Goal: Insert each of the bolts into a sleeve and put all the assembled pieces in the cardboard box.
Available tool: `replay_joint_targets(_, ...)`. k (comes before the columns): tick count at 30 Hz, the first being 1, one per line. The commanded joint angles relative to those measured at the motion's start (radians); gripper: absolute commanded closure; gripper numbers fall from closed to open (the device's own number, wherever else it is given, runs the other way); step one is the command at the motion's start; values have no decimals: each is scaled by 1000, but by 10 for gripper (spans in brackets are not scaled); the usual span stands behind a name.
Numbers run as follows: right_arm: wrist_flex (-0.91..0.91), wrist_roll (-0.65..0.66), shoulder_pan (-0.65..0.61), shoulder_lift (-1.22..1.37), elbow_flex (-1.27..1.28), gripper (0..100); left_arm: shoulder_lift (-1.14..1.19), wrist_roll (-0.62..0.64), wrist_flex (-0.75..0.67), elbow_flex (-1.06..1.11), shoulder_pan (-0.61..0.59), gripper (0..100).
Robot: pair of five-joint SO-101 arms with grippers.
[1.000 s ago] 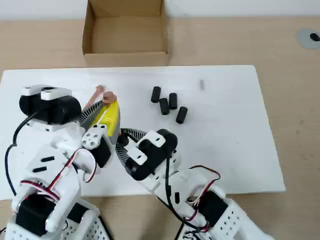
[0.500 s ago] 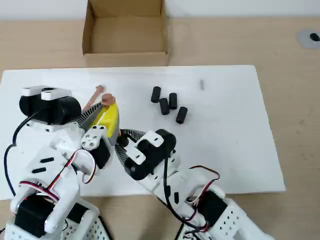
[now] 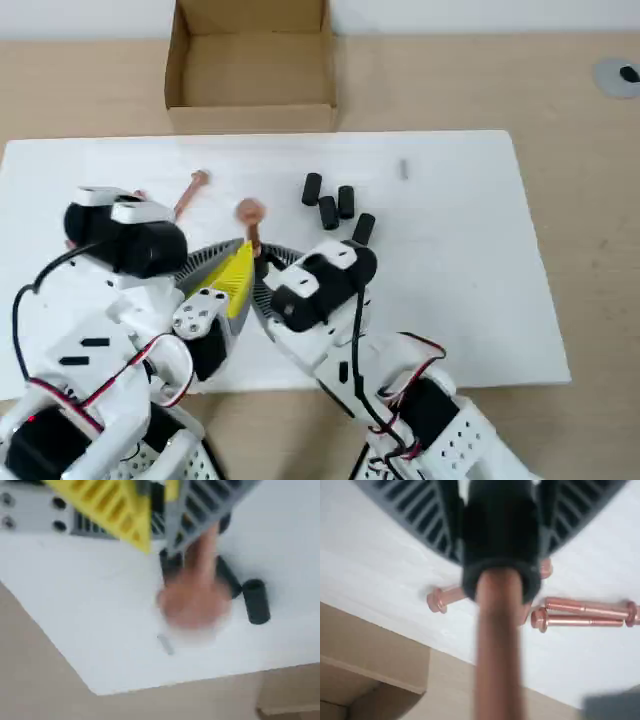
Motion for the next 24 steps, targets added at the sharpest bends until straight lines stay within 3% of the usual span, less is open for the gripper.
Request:
replay_joint_targets(1, -23, -8, 19, -19, -47, 989, 5, 40, 26, -52, 18, 878)
replay_joint_targets(10, -21, -6, 24, -18, -45, 989, 8, 86, 133, -157, -149, 836)
replay_joint_targets(19, -23, -8, 148, 54, -151, 988, 30, 84, 222, -219, -322, 829)
replay_joint_targets(24, -28, -12, 223, 340, -395, 988, 137, -25, 221, -226, -430, 1000)
